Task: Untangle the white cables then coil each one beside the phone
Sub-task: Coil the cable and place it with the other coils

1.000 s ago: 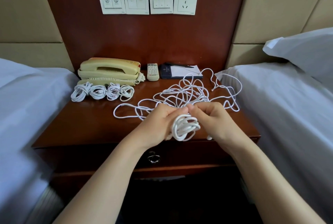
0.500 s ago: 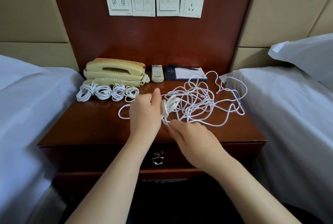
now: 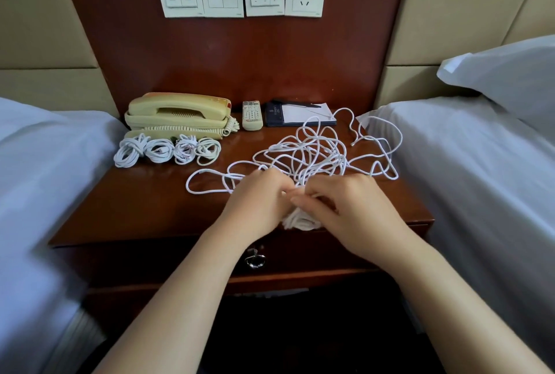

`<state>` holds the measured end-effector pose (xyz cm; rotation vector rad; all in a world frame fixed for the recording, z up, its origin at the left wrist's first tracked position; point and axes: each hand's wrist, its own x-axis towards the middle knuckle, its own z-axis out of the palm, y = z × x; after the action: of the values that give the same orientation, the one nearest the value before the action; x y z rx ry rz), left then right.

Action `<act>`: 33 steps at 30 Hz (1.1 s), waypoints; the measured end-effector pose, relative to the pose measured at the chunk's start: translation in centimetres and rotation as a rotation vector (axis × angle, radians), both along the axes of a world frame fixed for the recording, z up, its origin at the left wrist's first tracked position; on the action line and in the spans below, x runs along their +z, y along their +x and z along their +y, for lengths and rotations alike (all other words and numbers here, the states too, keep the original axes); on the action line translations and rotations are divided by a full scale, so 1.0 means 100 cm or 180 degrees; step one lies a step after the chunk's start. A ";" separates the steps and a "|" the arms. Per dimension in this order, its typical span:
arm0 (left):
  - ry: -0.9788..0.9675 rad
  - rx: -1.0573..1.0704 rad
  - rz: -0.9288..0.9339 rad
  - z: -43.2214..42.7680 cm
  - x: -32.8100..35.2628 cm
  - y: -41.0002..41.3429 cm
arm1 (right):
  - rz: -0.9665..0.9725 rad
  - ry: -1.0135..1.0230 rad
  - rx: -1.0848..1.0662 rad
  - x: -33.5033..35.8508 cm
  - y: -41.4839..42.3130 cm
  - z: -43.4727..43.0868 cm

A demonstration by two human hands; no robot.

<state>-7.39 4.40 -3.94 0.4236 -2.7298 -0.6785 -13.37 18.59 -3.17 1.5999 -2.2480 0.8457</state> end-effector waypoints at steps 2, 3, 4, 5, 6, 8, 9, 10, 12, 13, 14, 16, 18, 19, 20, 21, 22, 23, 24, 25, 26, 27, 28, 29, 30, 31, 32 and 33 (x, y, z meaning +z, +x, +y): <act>0.0690 -0.0485 0.0081 0.000 -0.003 0.001 | -0.0741 -0.0037 0.0164 0.001 -0.009 0.005; 0.1073 -0.0642 0.0118 0.002 -0.003 0.003 | -0.1104 -0.0093 0.0301 0.001 -0.012 0.006; 0.1422 -0.0760 0.0121 0.002 -0.003 0.004 | -0.1425 -0.0184 0.0462 0.001 -0.013 0.007; 0.1716 -0.0859 0.0115 0.003 -0.003 0.006 | -0.1718 -0.0301 0.0641 0.001 -0.014 0.006; 0.1980 -0.0945 0.0120 0.004 -0.003 0.006 | -0.2012 -0.0424 0.0799 0.000 -0.015 0.005; 0.2467 -0.1090 0.0165 0.007 -0.002 0.008 | -0.2423 -0.0659 0.0968 -0.002 -0.014 0.003; 0.2705 -0.1138 0.0184 0.009 -0.001 0.009 | -0.2499 -0.0757 0.0971 -0.002 -0.013 0.002; 0.2925 -0.1169 0.0196 0.011 -0.001 0.009 | -0.2516 -0.0831 0.0941 -0.001 -0.010 0.001; 0.3254 -0.1181 0.0205 0.015 -0.001 0.012 | -0.2474 -0.0926 0.0879 -0.002 -0.006 -0.001; 0.3387 -0.1204 0.0210 0.016 -0.002 0.013 | -0.2446 -0.0972 0.0852 -0.002 -0.005 -0.002; 0.3538 -0.1253 0.0225 0.017 -0.002 0.014 | -0.2417 -0.1022 0.0818 -0.003 -0.004 -0.003; 0.3945 -0.1286 0.0294 0.018 0.000 0.016 | -0.2312 -0.1057 0.0688 -0.007 -0.004 -0.005; 0.4562 -0.1092 0.0330 0.018 0.004 0.015 | -0.2084 -0.0927 0.0470 -0.012 -0.005 -0.006; 0.4902 -0.0963 0.0343 0.018 0.005 0.013 | -0.1991 -0.0840 0.0406 -0.014 -0.004 -0.007; 0.5197 -0.0830 0.0361 0.017 0.005 0.012 | -0.1947 -0.0768 0.0408 -0.016 -0.002 -0.007; 0.5395 -0.0683 0.0389 0.016 0.005 0.011 | -0.1884 -0.0693 0.0449 -0.016 0.001 -0.007; 0.5493 -0.0536 0.0418 0.015 0.004 0.011 | -0.1765 -0.0602 0.0475 -0.016 0.003 -0.007; 0.5532 -0.0407 0.0432 0.016 0.004 0.012 | -0.1584 -0.0511 0.0446 -0.016 0.004 -0.008; 0.5535 -0.0304 0.0430 0.016 0.003 0.012 | -0.1417 -0.0446 0.0384 -0.018 0.005 -0.008; 0.5493 -0.0200 0.0427 0.018 0.003 0.011 | -0.1309 -0.0434 0.0273 -0.020 0.005 -0.010; 0.5365 -0.0060 0.0402 0.020 0.004 0.011 | -0.1259 -0.0476 0.0133 -0.022 0.005 -0.012; 0.5176 0.0108 0.0374 0.022 0.004 0.009 | -0.1234 -0.0539 -0.0005 -0.024 0.005 -0.014; 0.5000 0.0284 0.0382 0.024 0.005 0.008 | -0.1222 -0.0602 -0.0114 -0.025 0.004 -0.016; 0.4873 0.0444 0.0437 0.026 0.007 0.007 | -0.1236 -0.0663 -0.0177 -0.025 0.005 -0.018; 0.4776 0.0585 0.0552 0.026 0.007 0.007 | -0.1276 -0.0709 -0.0198 -0.026 0.006 -0.020; 0.4598 0.0676 0.0679 0.026 0.006 0.008 | -0.1325 -0.0740 -0.0191 -0.026 0.007 -0.022; 0.4245 0.0723 0.0780 0.026 0.003 0.008 | -0.1358 -0.0761 -0.0187 -0.026 0.008 -0.024; 0.3740 0.0752 0.0847 0.026 0.001 0.008 | -0.1364 -0.0779 -0.0191 -0.027 0.008 -0.026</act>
<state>-6.59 7.00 -3.85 0.7829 -1.7224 -2.0240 -12.56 15.99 -5.83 1.3305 -2.3266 1.5001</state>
